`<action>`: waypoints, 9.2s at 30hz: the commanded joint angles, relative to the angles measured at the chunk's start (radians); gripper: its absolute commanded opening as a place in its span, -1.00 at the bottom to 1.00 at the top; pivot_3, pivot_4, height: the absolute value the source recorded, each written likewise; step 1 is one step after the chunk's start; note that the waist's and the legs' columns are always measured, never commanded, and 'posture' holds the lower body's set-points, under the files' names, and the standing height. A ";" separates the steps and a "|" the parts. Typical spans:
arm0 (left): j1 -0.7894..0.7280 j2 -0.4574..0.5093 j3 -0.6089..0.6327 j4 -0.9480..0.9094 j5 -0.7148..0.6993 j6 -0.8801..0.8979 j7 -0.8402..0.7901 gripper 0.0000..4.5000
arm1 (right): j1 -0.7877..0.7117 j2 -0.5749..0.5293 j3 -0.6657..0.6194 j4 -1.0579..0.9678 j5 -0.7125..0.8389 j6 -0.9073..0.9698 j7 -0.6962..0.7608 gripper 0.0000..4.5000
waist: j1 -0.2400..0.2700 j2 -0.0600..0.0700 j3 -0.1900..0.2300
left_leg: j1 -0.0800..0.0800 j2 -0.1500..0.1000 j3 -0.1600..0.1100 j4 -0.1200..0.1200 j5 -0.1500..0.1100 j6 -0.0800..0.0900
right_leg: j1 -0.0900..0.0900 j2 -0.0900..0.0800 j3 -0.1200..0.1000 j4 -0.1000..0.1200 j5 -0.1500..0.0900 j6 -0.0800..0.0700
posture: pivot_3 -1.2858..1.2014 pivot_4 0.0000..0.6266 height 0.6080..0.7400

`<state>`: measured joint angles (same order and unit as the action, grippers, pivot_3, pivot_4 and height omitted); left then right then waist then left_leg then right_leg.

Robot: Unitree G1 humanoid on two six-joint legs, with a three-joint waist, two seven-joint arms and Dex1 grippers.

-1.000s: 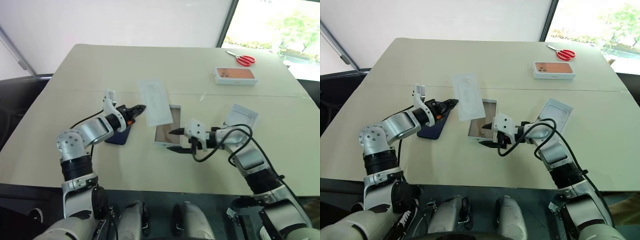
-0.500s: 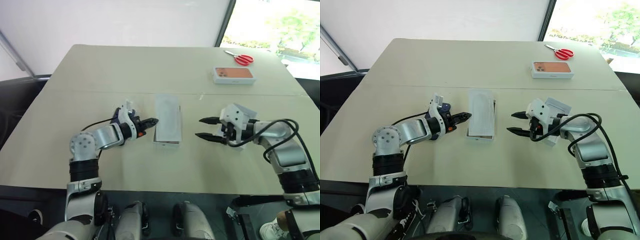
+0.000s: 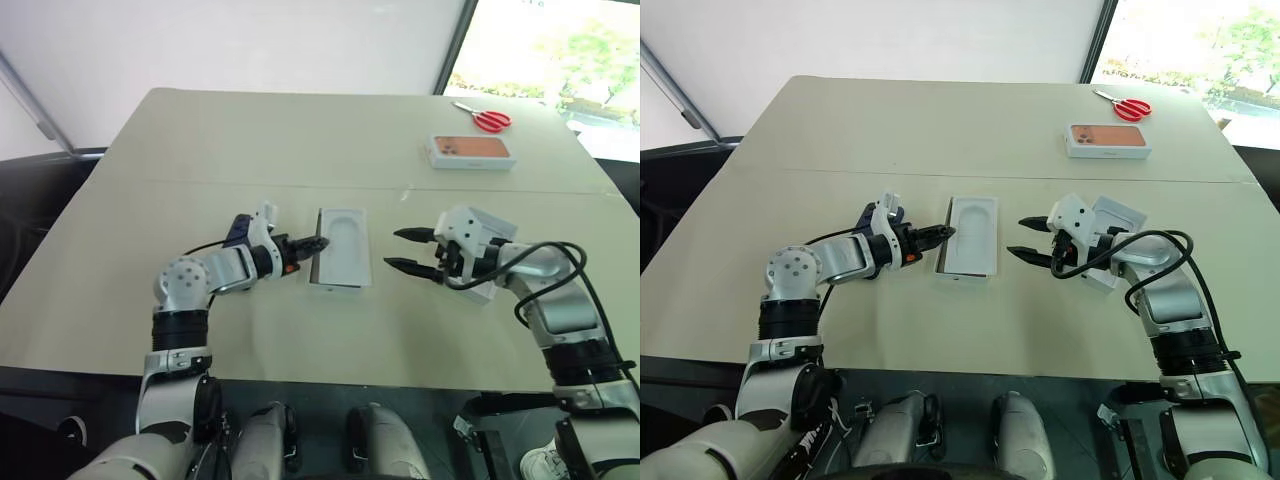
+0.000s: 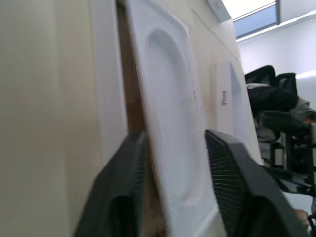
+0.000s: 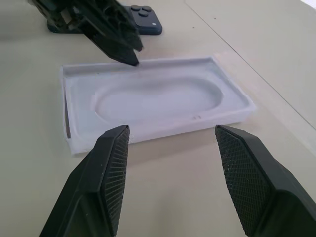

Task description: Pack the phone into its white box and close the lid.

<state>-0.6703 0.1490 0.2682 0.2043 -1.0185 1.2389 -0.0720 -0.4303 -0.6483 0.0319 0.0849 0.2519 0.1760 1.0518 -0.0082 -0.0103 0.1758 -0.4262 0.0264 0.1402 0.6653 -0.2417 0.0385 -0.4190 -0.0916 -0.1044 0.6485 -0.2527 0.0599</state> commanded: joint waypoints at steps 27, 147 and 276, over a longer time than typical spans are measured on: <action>0.100 0.257 0.024 -0.222 0.192 -0.231 -0.243 1.00 | -0.140 0.176 0.071 0.039 -0.060 0.000 -0.135 -0.30 | -0.007 0.000 0.000 | -0.001 0.001 0.000 -0.002 0.001 -0.002 | -0.002 0.000 0.000 0.000 0.000 0.000 | 0.03 -0.52 0.97; 0.094 0.291 0.290 0.067 0.213 0.068 -0.528 -1.00 | -0.209 0.159 0.309 -0.115 -0.095 0.332 0.110 0.22 | -0.037 -0.001 -0.001 | -0.001 -0.009 -0.003 -0.018 0.001 -0.008 | -0.010 -0.011 -0.003 -0.001 0.000 0.000 | 0.03 -0.52 0.97; -0.137 0.132 0.103 0.170 0.195 0.037 -0.361 0.98 | -0.305 0.196 0.169 0.030 -0.104 0.290 -0.076 0.53 | -0.007 -0.008 0.001 | -0.001 -0.006 -0.003 -0.014 0.005 -0.007 | -0.006 -0.006 -0.006 -0.001 0.000 0.000 | 0.03 -0.52 0.97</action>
<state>-0.7969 0.2725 0.3766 0.4247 -0.8150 1.2654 -0.4278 -0.7119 -0.4566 0.2120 0.1274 0.1414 0.4903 0.9817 -0.0156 -0.0187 0.1772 -0.4274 0.0202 0.1377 0.6515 -0.2371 0.0316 -0.4256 -0.0975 -0.1101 0.6475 -0.2526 0.0596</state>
